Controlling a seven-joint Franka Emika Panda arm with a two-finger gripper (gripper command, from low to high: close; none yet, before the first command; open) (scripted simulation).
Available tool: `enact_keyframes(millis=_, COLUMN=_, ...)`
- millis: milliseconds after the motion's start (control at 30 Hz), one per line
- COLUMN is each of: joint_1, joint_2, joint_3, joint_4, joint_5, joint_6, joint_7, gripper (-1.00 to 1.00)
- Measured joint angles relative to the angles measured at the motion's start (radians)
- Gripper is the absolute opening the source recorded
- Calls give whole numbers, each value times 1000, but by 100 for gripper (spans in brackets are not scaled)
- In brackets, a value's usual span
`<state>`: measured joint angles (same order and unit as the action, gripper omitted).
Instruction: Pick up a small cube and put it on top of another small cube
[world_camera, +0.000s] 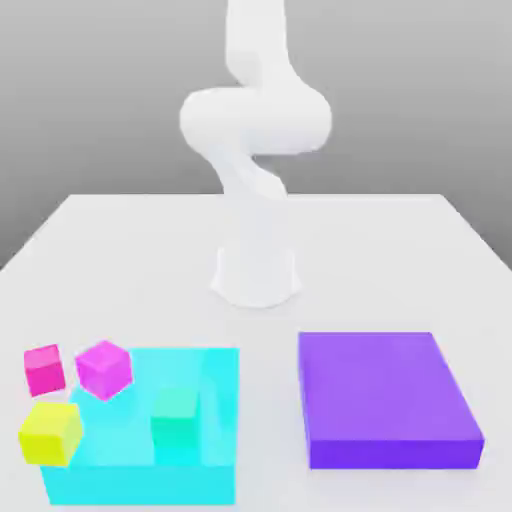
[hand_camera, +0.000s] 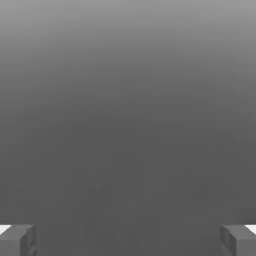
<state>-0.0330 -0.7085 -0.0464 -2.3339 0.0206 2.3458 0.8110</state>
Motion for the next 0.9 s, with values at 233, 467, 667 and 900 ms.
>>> enact_keyframes(millis=233, joint_1=-87, joint_2=260, joint_3=-138, joint_4=-97, joint_5=55, joint_6=133, joint_7=33, gripper=0)
enact_keyframes(millis=467, joint_1=-178, joint_2=514, joint_3=-267, joint_4=-192, joint_5=113, joint_6=263, joint_7=62, gripper=0)
enact_keyframes(millis=667, joint_1=-305, joint_2=731, joint_3=-352, joint_4=-274, joint_5=159, joint_6=374, joint_7=89, gripper=0)
enact_keyframes(millis=900, joint_1=-424, joint_2=964, joint_3=-302, joint_4=-297, joint_5=286, joint_6=518, joint_7=30, gripper=0)
